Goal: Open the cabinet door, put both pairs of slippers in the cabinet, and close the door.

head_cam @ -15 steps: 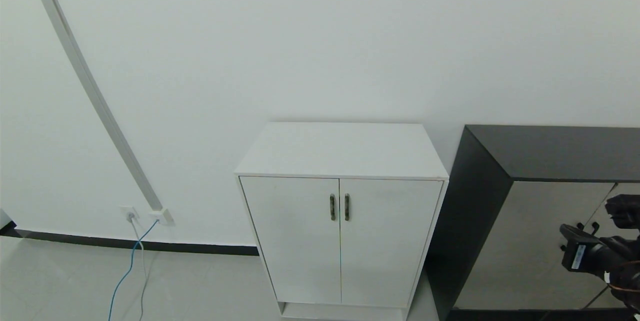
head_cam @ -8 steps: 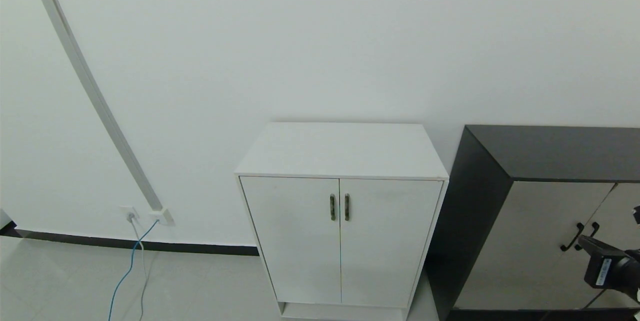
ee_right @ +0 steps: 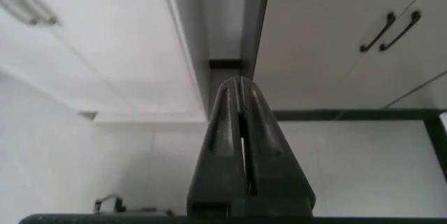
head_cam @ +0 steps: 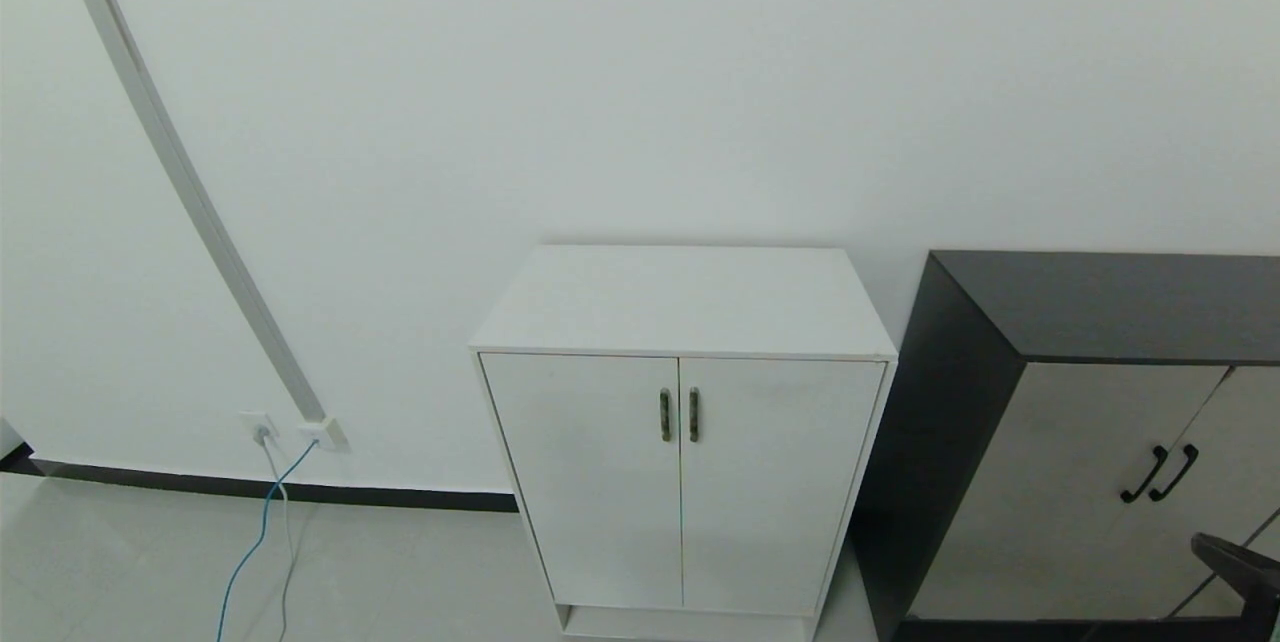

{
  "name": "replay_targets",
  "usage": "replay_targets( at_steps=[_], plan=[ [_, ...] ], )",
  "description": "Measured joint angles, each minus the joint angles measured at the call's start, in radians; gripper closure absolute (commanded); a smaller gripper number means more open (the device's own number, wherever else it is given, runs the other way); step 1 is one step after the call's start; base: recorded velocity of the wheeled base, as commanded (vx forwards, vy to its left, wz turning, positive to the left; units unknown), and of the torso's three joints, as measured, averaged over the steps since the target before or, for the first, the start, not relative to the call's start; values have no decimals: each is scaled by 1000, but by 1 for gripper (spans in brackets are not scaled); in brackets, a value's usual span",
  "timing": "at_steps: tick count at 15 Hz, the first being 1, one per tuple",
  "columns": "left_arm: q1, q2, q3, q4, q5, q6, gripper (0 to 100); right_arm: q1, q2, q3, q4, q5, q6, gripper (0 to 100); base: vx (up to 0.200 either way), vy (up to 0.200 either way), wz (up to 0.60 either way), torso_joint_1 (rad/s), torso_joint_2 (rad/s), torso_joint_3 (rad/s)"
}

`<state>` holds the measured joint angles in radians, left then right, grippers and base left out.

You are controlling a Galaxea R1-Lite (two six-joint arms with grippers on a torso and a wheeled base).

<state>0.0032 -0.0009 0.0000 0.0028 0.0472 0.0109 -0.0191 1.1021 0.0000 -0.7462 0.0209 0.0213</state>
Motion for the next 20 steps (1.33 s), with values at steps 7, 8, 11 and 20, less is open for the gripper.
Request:
replay_targets(
  at_steps=[7, 8, 11, 20],
  plan=[
    [0, 0, 0, 0, 1, 0, 100, 8, -472, 0, 476, 103, 0, 100, 0, 0, 0, 0, 0, 0],
    [0, 0, 0, 0, 1, 0, 100, 13, -539, 0, 542, 113, -2, 100, 0, 0, 0, 0, 0, 0],
    [0, 0, 0, 0, 1, 0, 100, 46, -719, 0, 693, 127, -33, 100, 0, 0, 0, 0, 0, 0],
    [0, 0, 0, 0, 1, 0, 100, 87, -963, 0, 747, 2, -52, 100, 0, 0, 0, 0, 0, 0]
  ],
)
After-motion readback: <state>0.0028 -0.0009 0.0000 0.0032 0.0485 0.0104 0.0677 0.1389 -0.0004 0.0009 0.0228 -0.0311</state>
